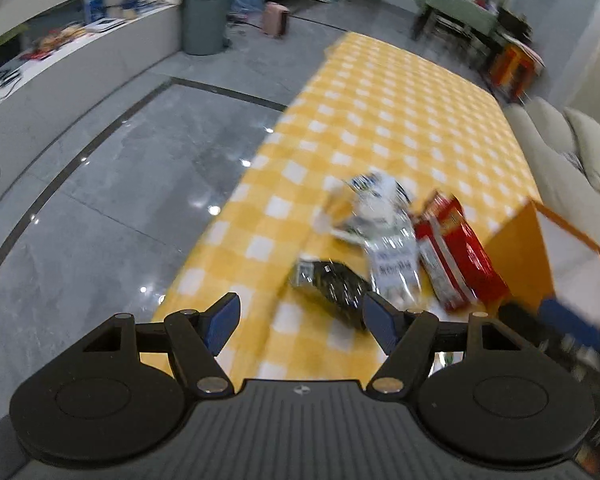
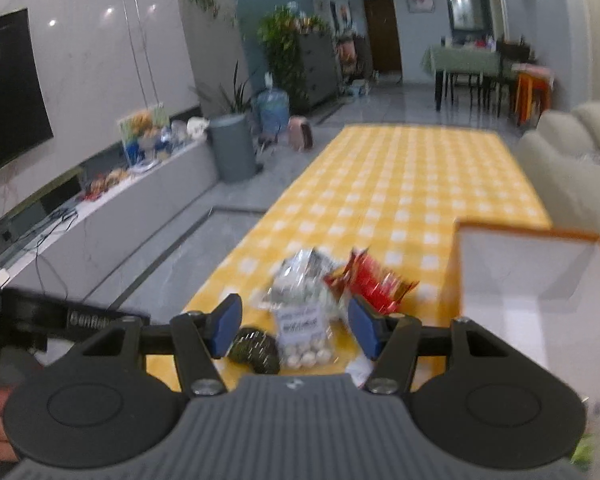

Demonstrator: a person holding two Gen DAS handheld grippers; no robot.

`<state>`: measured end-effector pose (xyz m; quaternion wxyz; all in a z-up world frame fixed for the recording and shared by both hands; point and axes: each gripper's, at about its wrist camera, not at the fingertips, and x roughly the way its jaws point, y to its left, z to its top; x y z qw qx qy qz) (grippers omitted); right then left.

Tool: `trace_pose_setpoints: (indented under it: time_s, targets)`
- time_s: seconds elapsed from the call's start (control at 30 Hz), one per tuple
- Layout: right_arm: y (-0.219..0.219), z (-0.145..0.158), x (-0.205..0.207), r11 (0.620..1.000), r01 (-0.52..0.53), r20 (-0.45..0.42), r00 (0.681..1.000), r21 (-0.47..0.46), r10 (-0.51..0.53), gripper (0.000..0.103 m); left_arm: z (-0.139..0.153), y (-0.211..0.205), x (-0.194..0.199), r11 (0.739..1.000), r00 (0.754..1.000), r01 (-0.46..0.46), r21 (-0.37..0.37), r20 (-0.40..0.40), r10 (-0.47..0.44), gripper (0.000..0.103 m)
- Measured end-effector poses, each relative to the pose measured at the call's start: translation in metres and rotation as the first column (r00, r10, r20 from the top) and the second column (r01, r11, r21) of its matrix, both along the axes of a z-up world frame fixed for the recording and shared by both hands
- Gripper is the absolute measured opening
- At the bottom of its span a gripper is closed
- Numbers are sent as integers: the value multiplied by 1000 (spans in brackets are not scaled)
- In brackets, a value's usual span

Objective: Organize snacks
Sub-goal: 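Grasp the clear yogurt-ball pack with the right tool while left tool approaches dark seaweed pack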

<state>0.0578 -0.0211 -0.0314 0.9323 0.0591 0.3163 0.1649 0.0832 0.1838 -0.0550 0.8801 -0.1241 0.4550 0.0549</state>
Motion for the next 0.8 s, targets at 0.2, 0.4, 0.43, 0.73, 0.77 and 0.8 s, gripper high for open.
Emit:
trace_pose_setpoints:
  time_s: [0.2, 0.4, 0.43, 0.73, 0.77, 0.8]
  targets:
    - [19, -40, 25, 996, -11, -85, 996, -86, 4, 68, -18, 6, 25, 998, 998, -53, -25, -44, 52, 82]
    - [26, -67, 49, 994, -35, -132, 991, -101, 21, 70, -32, 5, 35, 994, 992, -89, -67, -98, 82, 82]
    - [28, -71, 52, 992, -33, -128, 992, -119, 18, 70, -35, 3, 38, 994, 989, -86, -66, -127, 78, 82]
    - [47, -98, 71, 978, -60, -98, 994, -202, 40, 81, -49, -3, 43, 997, 974, -73, 24, -212, 76, 82]
    - [50, -101, 73, 973, -61, -93, 995, -221, 41, 81, -51, 0, 43, 996, 972, -87, 34, -217, 93, 82]
    - [52, -105, 75, 969, -60, -92, 995, -239, 39, 81, -52, 3, 43, 994, 969, -103, 39, -224, 109, 82]
